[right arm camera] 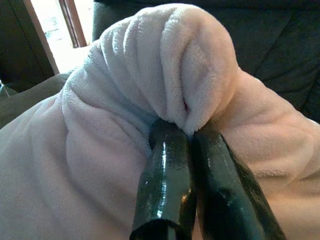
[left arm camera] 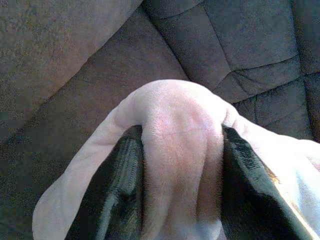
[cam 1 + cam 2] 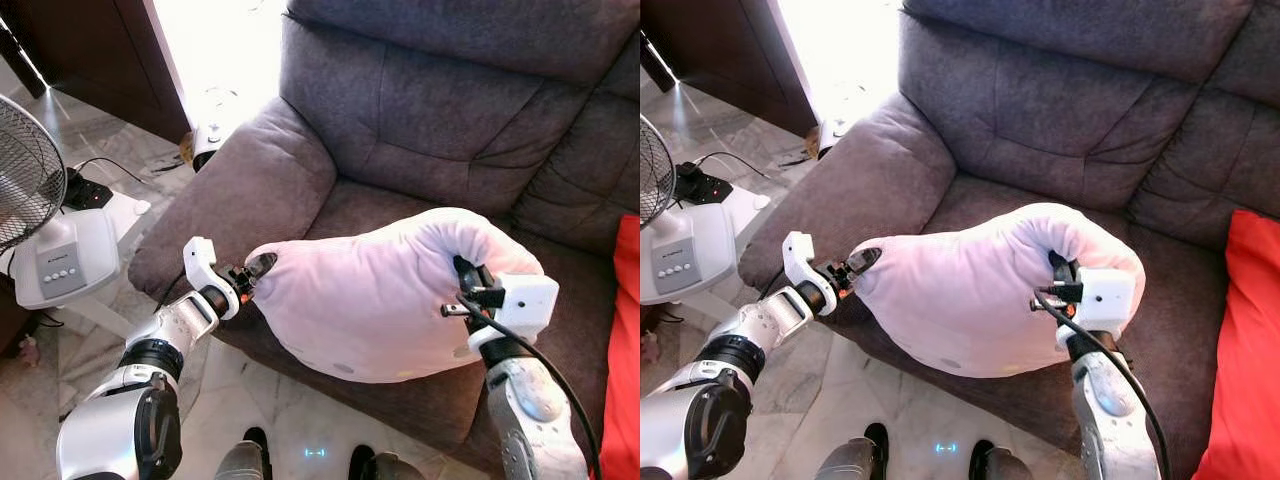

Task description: Move the pillow to the sofa from floor

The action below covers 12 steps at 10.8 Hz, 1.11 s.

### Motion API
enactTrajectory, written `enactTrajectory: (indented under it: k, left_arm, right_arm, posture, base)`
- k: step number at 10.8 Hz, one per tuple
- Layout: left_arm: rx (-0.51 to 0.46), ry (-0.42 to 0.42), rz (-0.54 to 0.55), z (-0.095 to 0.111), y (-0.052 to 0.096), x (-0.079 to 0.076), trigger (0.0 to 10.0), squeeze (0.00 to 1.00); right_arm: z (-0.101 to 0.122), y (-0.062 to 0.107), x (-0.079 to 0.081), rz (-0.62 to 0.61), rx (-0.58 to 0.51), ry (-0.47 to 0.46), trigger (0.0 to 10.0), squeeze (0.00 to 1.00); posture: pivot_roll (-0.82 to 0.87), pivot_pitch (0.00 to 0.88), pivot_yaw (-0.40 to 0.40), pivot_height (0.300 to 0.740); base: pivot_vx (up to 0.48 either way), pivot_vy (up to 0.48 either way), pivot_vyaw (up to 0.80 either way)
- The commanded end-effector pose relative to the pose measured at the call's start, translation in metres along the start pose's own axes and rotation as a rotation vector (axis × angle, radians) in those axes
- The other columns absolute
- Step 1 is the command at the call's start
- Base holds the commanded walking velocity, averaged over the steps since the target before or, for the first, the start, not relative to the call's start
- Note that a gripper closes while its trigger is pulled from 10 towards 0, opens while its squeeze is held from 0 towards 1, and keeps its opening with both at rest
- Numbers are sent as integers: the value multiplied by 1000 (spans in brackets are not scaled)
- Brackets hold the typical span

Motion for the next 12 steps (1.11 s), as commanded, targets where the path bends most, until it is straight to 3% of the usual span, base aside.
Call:
enactTrajectory:
  k: [1, 4, 5, 6, 7, 9, 10, 12]
  left_arm:
    - [21, -13, 33, -8, 6, 11, 0, 0]
    - [-53, -31, 31, 4, 12, 14, 0, 0]
    - [-127, -113, -14, 17, 15, 4, 0, 0]
    - [-214, -240, -57, 31, 21, -14, 2353, 0]
    - [-330, -389, -6, 50, 30, -25, 10000, 0]
    - [-514, -553, 39, 83, 52, -56, 10000, 0]
    - [-554, -622, 38, 90, 56, -70, 10000, 0]
    - [-572, -811, -13, 81, 54, -105, 10000, 0]
  right_arm:
    - [-31, 8, 7, 20, 121, -19, 10000, 0]
    - [-29, 0, 10, 22, 106, -24, 10000, 0]
    - [-27, -5, 10, 18, 95, -22, 10000, 0]
    - [-22, -11, 8, 9, 73, -21, 10000, 0]
    - [-12, -20, 6, -5, 37, -23, 10000, 0]
    - [12, -38, 5, -45, -30, -17, 10000, 0]
    - [22, -44, 5, -56, -59, -23, 10000, 0]
    - [38, -53, 22, -18, -111, -39, 10000, 0]
  posture:
    - [90, 328, 16, 740]
    - [99, 306, 18, 740]
    - [103, 291, 19, 740]
    - [104, 274, 19, 740]
    - [117, 248, 20, 740]
    - [136, 207, 22, 740]
    - [137, 197, 24, 740]
    - [134, 159, 37, 740]
  base:
    - [0, 0, 0]
    - [0, 0, 0]
    - [0, 0, 0]
    - [0, 0, 0]
    - [0, 0, 0]
    - [0, 0, 0]
    - [0, 0, 0]
    - [0, 0, 0]
Point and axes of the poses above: a point about 5 cm out from each wrist's last joint towards the gripper, its own y axis pointing back from the gripper into the wrist, its own z axis along the axis of the wrist's last joint, x = y × z, the point moved 6 cm from there along -y, pointing out of the wrist towards the gripper, and after that the axes turned 2 degrees about y, right-handed, at the moved point
